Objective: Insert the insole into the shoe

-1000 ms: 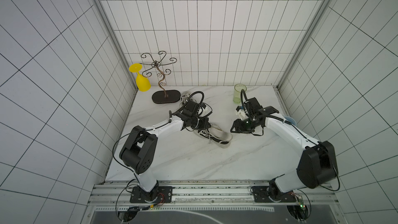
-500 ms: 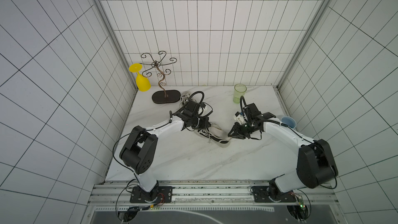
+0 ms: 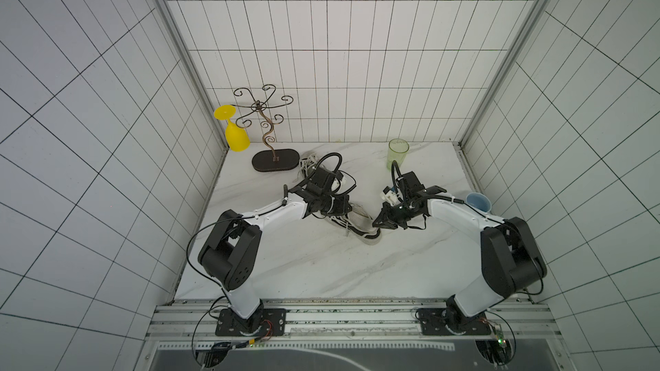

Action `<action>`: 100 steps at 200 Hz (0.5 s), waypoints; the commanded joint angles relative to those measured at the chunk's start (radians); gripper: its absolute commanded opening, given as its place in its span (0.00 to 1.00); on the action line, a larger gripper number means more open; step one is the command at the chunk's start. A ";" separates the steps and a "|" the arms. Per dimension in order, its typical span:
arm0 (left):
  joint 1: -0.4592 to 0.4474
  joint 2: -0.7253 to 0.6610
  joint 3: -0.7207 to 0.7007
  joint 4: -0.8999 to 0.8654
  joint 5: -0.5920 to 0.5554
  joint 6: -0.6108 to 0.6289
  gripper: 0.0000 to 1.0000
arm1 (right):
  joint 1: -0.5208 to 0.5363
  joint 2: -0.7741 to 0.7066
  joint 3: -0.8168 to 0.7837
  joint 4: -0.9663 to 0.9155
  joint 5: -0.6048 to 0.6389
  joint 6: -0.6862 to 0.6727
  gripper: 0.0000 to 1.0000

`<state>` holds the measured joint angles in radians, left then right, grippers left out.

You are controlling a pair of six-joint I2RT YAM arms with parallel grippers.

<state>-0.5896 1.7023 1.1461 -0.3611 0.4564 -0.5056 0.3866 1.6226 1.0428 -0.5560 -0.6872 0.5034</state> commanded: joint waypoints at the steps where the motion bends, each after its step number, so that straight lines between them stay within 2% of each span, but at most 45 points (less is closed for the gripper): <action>1: -0.003 -0.043 0.036 0.004 -0.008 -0.040 0.00 | 0.012 0.023 0.121 0.043 0.016 0.047 0.01; 39: 0.014 -0.049 0.003 0.085 0.031 -0.198 0.00 | 0.067 0.061 0.211 0.052 0.093 0.058 0.00; 100: 0.010 -0.039 0.035 0.060 0.022 -0.193 0.00 | 0.104 0.153 0.265 -0.014 0.188 -0.002 0.00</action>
<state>-0.5671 1.6978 1.1461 -0.3576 0.4332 -0.6716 0.4801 1.7393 1.2186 -0.5495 -0.5758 0.5266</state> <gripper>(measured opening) 0.047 0.052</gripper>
